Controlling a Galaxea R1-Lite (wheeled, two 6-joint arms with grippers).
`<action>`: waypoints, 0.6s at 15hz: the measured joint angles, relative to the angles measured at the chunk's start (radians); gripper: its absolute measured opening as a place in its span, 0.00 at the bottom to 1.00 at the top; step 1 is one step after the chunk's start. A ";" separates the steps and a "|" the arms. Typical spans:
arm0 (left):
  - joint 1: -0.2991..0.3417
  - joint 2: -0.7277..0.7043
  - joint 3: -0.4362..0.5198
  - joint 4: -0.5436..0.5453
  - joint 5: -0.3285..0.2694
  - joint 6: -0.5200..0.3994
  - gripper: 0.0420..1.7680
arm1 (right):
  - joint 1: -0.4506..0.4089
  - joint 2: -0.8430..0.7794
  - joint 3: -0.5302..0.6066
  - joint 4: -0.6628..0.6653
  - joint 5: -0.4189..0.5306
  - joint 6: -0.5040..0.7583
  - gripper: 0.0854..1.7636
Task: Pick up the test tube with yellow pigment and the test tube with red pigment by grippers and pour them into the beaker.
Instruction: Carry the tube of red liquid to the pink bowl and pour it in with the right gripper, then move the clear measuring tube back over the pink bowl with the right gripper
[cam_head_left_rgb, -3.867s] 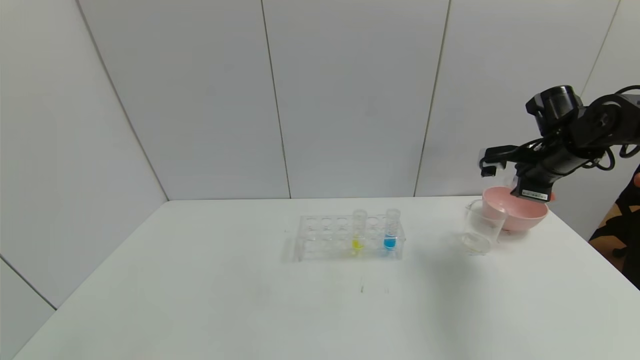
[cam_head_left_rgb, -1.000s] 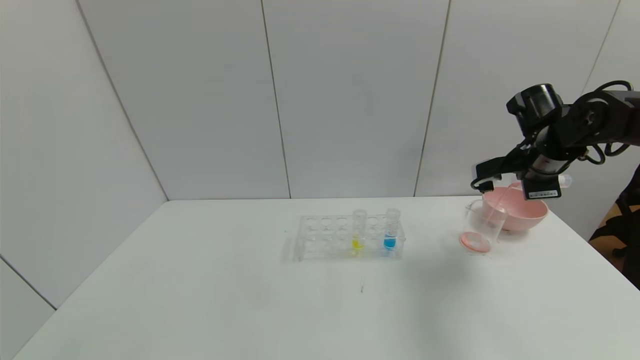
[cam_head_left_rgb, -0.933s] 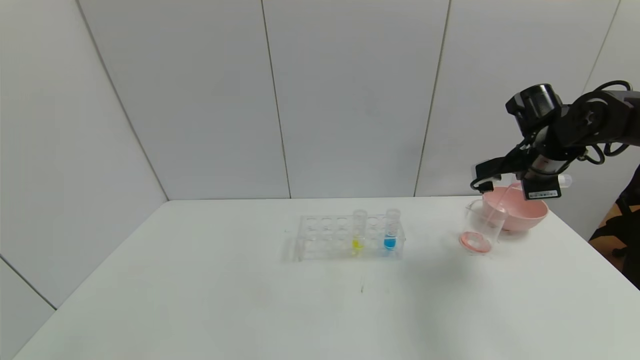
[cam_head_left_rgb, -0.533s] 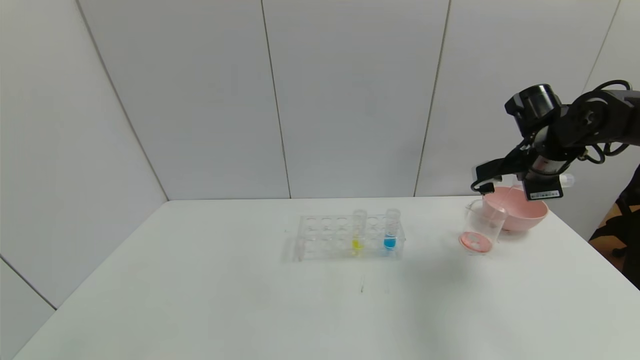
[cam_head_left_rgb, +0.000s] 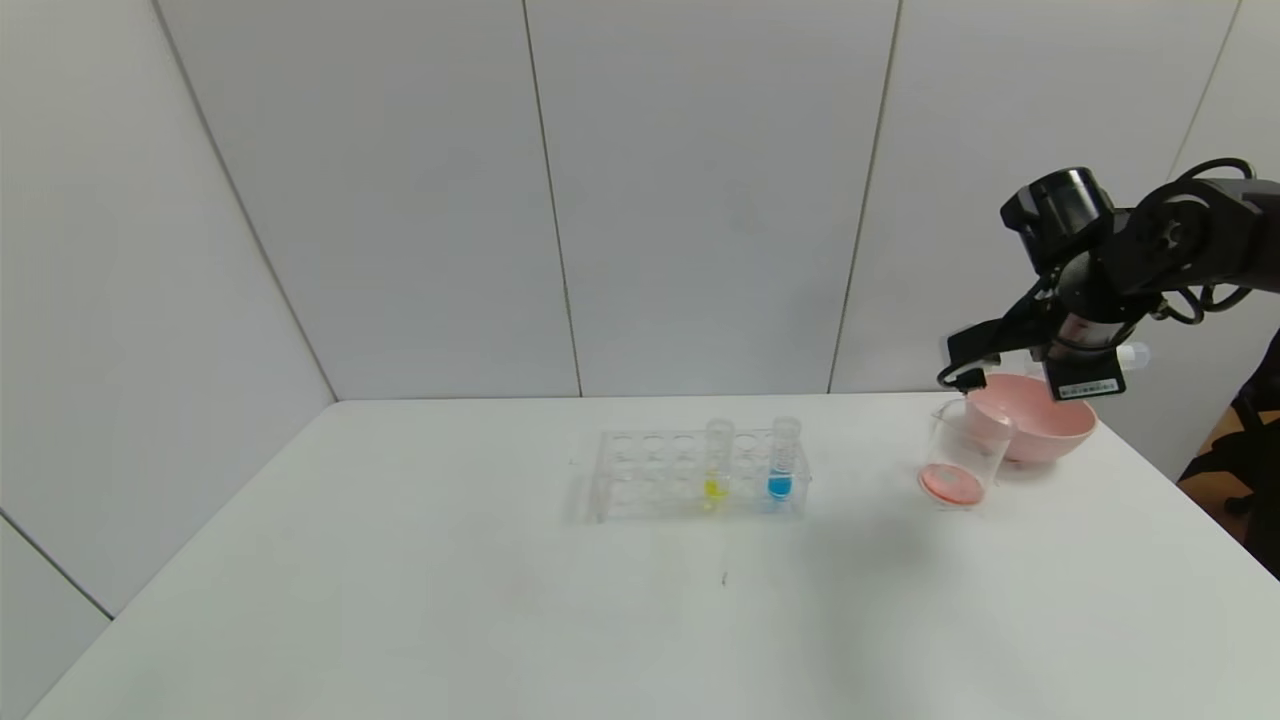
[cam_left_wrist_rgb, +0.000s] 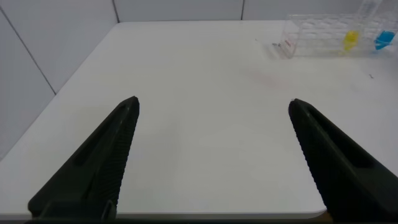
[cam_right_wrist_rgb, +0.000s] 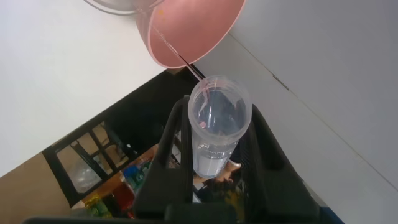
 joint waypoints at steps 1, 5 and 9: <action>0.000 0.000 0.000 0.000 0.000 0.000 0.97 | 0.006 0.000 0.000 0.001 -0.022 -0.002 0.25; 0.000 0.000 0.000 0.000 0.000 0.000 0.97 | 0.032 0.001 0.000 0.000 -0.095 -0.027 0.25; 0.000 0.000 0.000 0.000 0.000 0.000 0.97 | 0.054 -0.004 0.000 0.002 -0.099 -0.053 0.25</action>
